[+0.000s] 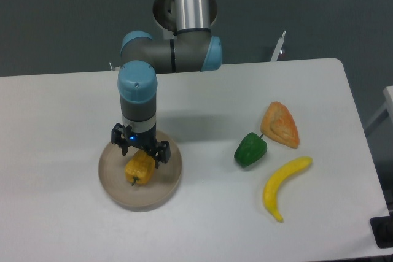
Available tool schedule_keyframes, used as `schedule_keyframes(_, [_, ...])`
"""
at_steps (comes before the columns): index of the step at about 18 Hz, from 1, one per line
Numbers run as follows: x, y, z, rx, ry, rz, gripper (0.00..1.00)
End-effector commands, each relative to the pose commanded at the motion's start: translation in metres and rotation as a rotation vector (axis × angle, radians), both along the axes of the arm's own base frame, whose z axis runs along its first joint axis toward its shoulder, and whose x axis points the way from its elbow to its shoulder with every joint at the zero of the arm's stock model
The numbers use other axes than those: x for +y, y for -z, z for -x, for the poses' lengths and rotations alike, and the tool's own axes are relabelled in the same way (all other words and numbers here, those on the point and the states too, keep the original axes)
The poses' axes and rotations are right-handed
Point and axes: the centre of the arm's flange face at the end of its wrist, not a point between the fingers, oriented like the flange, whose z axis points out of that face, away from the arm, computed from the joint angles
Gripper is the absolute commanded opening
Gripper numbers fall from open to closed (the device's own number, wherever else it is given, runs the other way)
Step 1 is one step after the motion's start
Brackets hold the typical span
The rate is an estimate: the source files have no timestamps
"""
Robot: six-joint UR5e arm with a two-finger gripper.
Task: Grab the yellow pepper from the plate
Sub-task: 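Lower the gripper onto the yellow pepper and close on it, then lift the yellow pepper off the plate and carry it toward the green pepper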
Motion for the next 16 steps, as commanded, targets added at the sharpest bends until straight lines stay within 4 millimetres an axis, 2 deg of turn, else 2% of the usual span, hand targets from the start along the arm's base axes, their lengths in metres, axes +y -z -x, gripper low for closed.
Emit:
schedule_keyframes(3, [0.000, 0.002, -0.001, 0.010, 0.000, 0.006, 1.00])
schedule_keyframes(4, [0.001, 0.002, 0.000, 0.013, -0.001, 0.007, 0.95])
schedule_keyframes(5, [0.001, 0.004, 0.000, 0.013, -0.001, 0.010, 0.77])
schedule_keyframes(6, [0.001, 0.004, 0.000, 0.013, -0.001, 0.010, 0.64])
schedule_keyframes(8, [0.002, 0.003, 0.000, 0.014, 0.002, 0.007, 0.48])
schedule_keyframes(9, [0.003, 0.001, 0.001, 0.016, 0.005, 0.003, 0.45])
schedule_keyframes(12, [0.002, 0.000, 0.000, 0.016, 0.008, 0.002, 0.43])
schedule_keyframes(16, [0.004, -0.012, 0.002, 0.023, 0.017, -0.020, 0.42])
